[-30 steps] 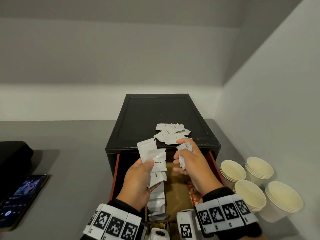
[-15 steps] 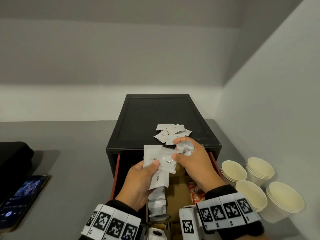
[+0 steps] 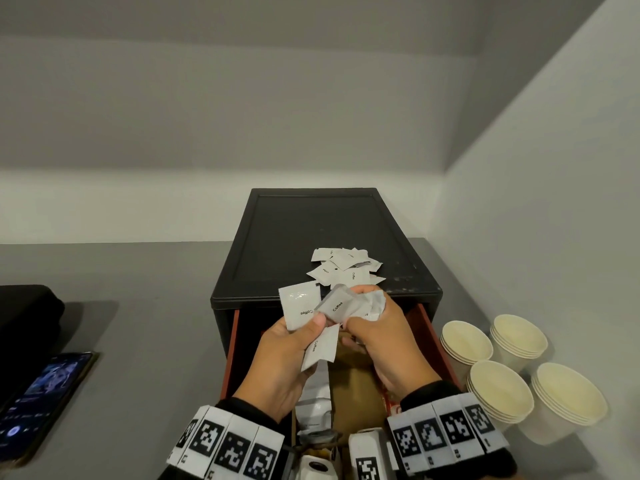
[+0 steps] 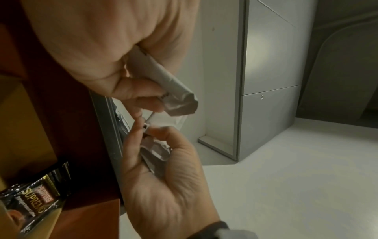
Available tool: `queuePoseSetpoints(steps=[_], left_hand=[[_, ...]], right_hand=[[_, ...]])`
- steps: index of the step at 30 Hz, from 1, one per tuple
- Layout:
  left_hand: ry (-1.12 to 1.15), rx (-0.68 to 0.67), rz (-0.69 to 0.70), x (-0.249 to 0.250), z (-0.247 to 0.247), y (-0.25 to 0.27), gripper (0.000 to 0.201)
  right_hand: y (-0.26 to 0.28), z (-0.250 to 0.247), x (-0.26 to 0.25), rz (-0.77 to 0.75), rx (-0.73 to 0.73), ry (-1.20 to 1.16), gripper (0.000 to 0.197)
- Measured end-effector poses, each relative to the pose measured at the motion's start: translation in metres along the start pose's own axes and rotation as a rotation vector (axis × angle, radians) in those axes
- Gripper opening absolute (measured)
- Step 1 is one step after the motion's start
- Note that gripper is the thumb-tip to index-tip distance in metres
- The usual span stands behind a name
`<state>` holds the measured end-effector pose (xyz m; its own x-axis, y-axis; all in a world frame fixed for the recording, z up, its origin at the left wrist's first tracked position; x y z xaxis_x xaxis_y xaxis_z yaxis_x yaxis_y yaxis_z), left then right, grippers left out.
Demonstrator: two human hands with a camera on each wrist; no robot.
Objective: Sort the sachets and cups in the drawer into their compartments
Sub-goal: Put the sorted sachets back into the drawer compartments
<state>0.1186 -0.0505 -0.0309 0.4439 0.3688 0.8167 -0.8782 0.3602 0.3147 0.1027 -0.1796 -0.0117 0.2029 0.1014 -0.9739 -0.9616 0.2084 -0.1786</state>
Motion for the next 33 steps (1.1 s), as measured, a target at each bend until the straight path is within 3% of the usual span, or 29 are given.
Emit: queuePoseSetpoints(steps=[3,10,12,16,18,20,21,26,30,33], left_hand=[[0.0,-0.014,0.052,0.004,0.0,0.001,0.021],[-0.076,-0.003,0.138,0.009,-0.002,0.001,0.028],[-0.084,-0.015,0.13,0.01,-0.003,0.0,0.031],[-0.129,-0.086,0.087,0.008,0.0,-0.001,0.036],[-0.206,-0.08,0.081,0.005,0.003,0.0,0.04],[-0.243,-0.044,0.077,0.002,0.002,-0.001,0.029],[-0.233,-0.03,0.067,0.002,0.001,-0.001,0.023],[-0.204,0.032,0.061,0.01,-0.011,-0.001,0.021],[-0.137,-0.023,0.019,0.015,-0.007,0.003,0.023],[-0.23,-0.065,-0.015,0.017,-0.003,0.006,0.018]], right_hand=[[0.001,-0.002,0.004,0.052,0.007,0.029,0.027],[0.003,0.008,0.009,0.111,-0.211,0.101,0.033],[0.003,0.003,0.007,0.13,-0.217,0.01,0.044],[0.0,-0.003,0.001,0.097,-0.182,-0.176,0.082],[0.0,0.003,0.002,0.091,-0.215,-0.1,0.068],[0.001,0.004,0.0,0.093,-0.179,-0.05,0.029],[0.001,0.001,0.001,0.101,-0.147,-0.053,0.02],[0.001,-0.016,-0.005,0.114,-0.037,-0.126,0.022],[-0.002,-0.017,-0.007,0.107,-0.027,-0.102,0.026],[-0.003,-0.017,-0.002,0.177,0.018,-0.147,0.021]])
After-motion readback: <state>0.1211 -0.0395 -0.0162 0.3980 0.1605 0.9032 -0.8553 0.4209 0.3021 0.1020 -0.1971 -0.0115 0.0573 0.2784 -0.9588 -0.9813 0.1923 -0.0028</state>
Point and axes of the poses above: each hand's wrist, its own y-axis away from the middle knuckle, its own z-axis out of the palm, x = y × z, the point moved 5 cm from there along -y, towards the middle knuckle, and after that the axes turned 9 degrees about -z, right-handed, at the moved point
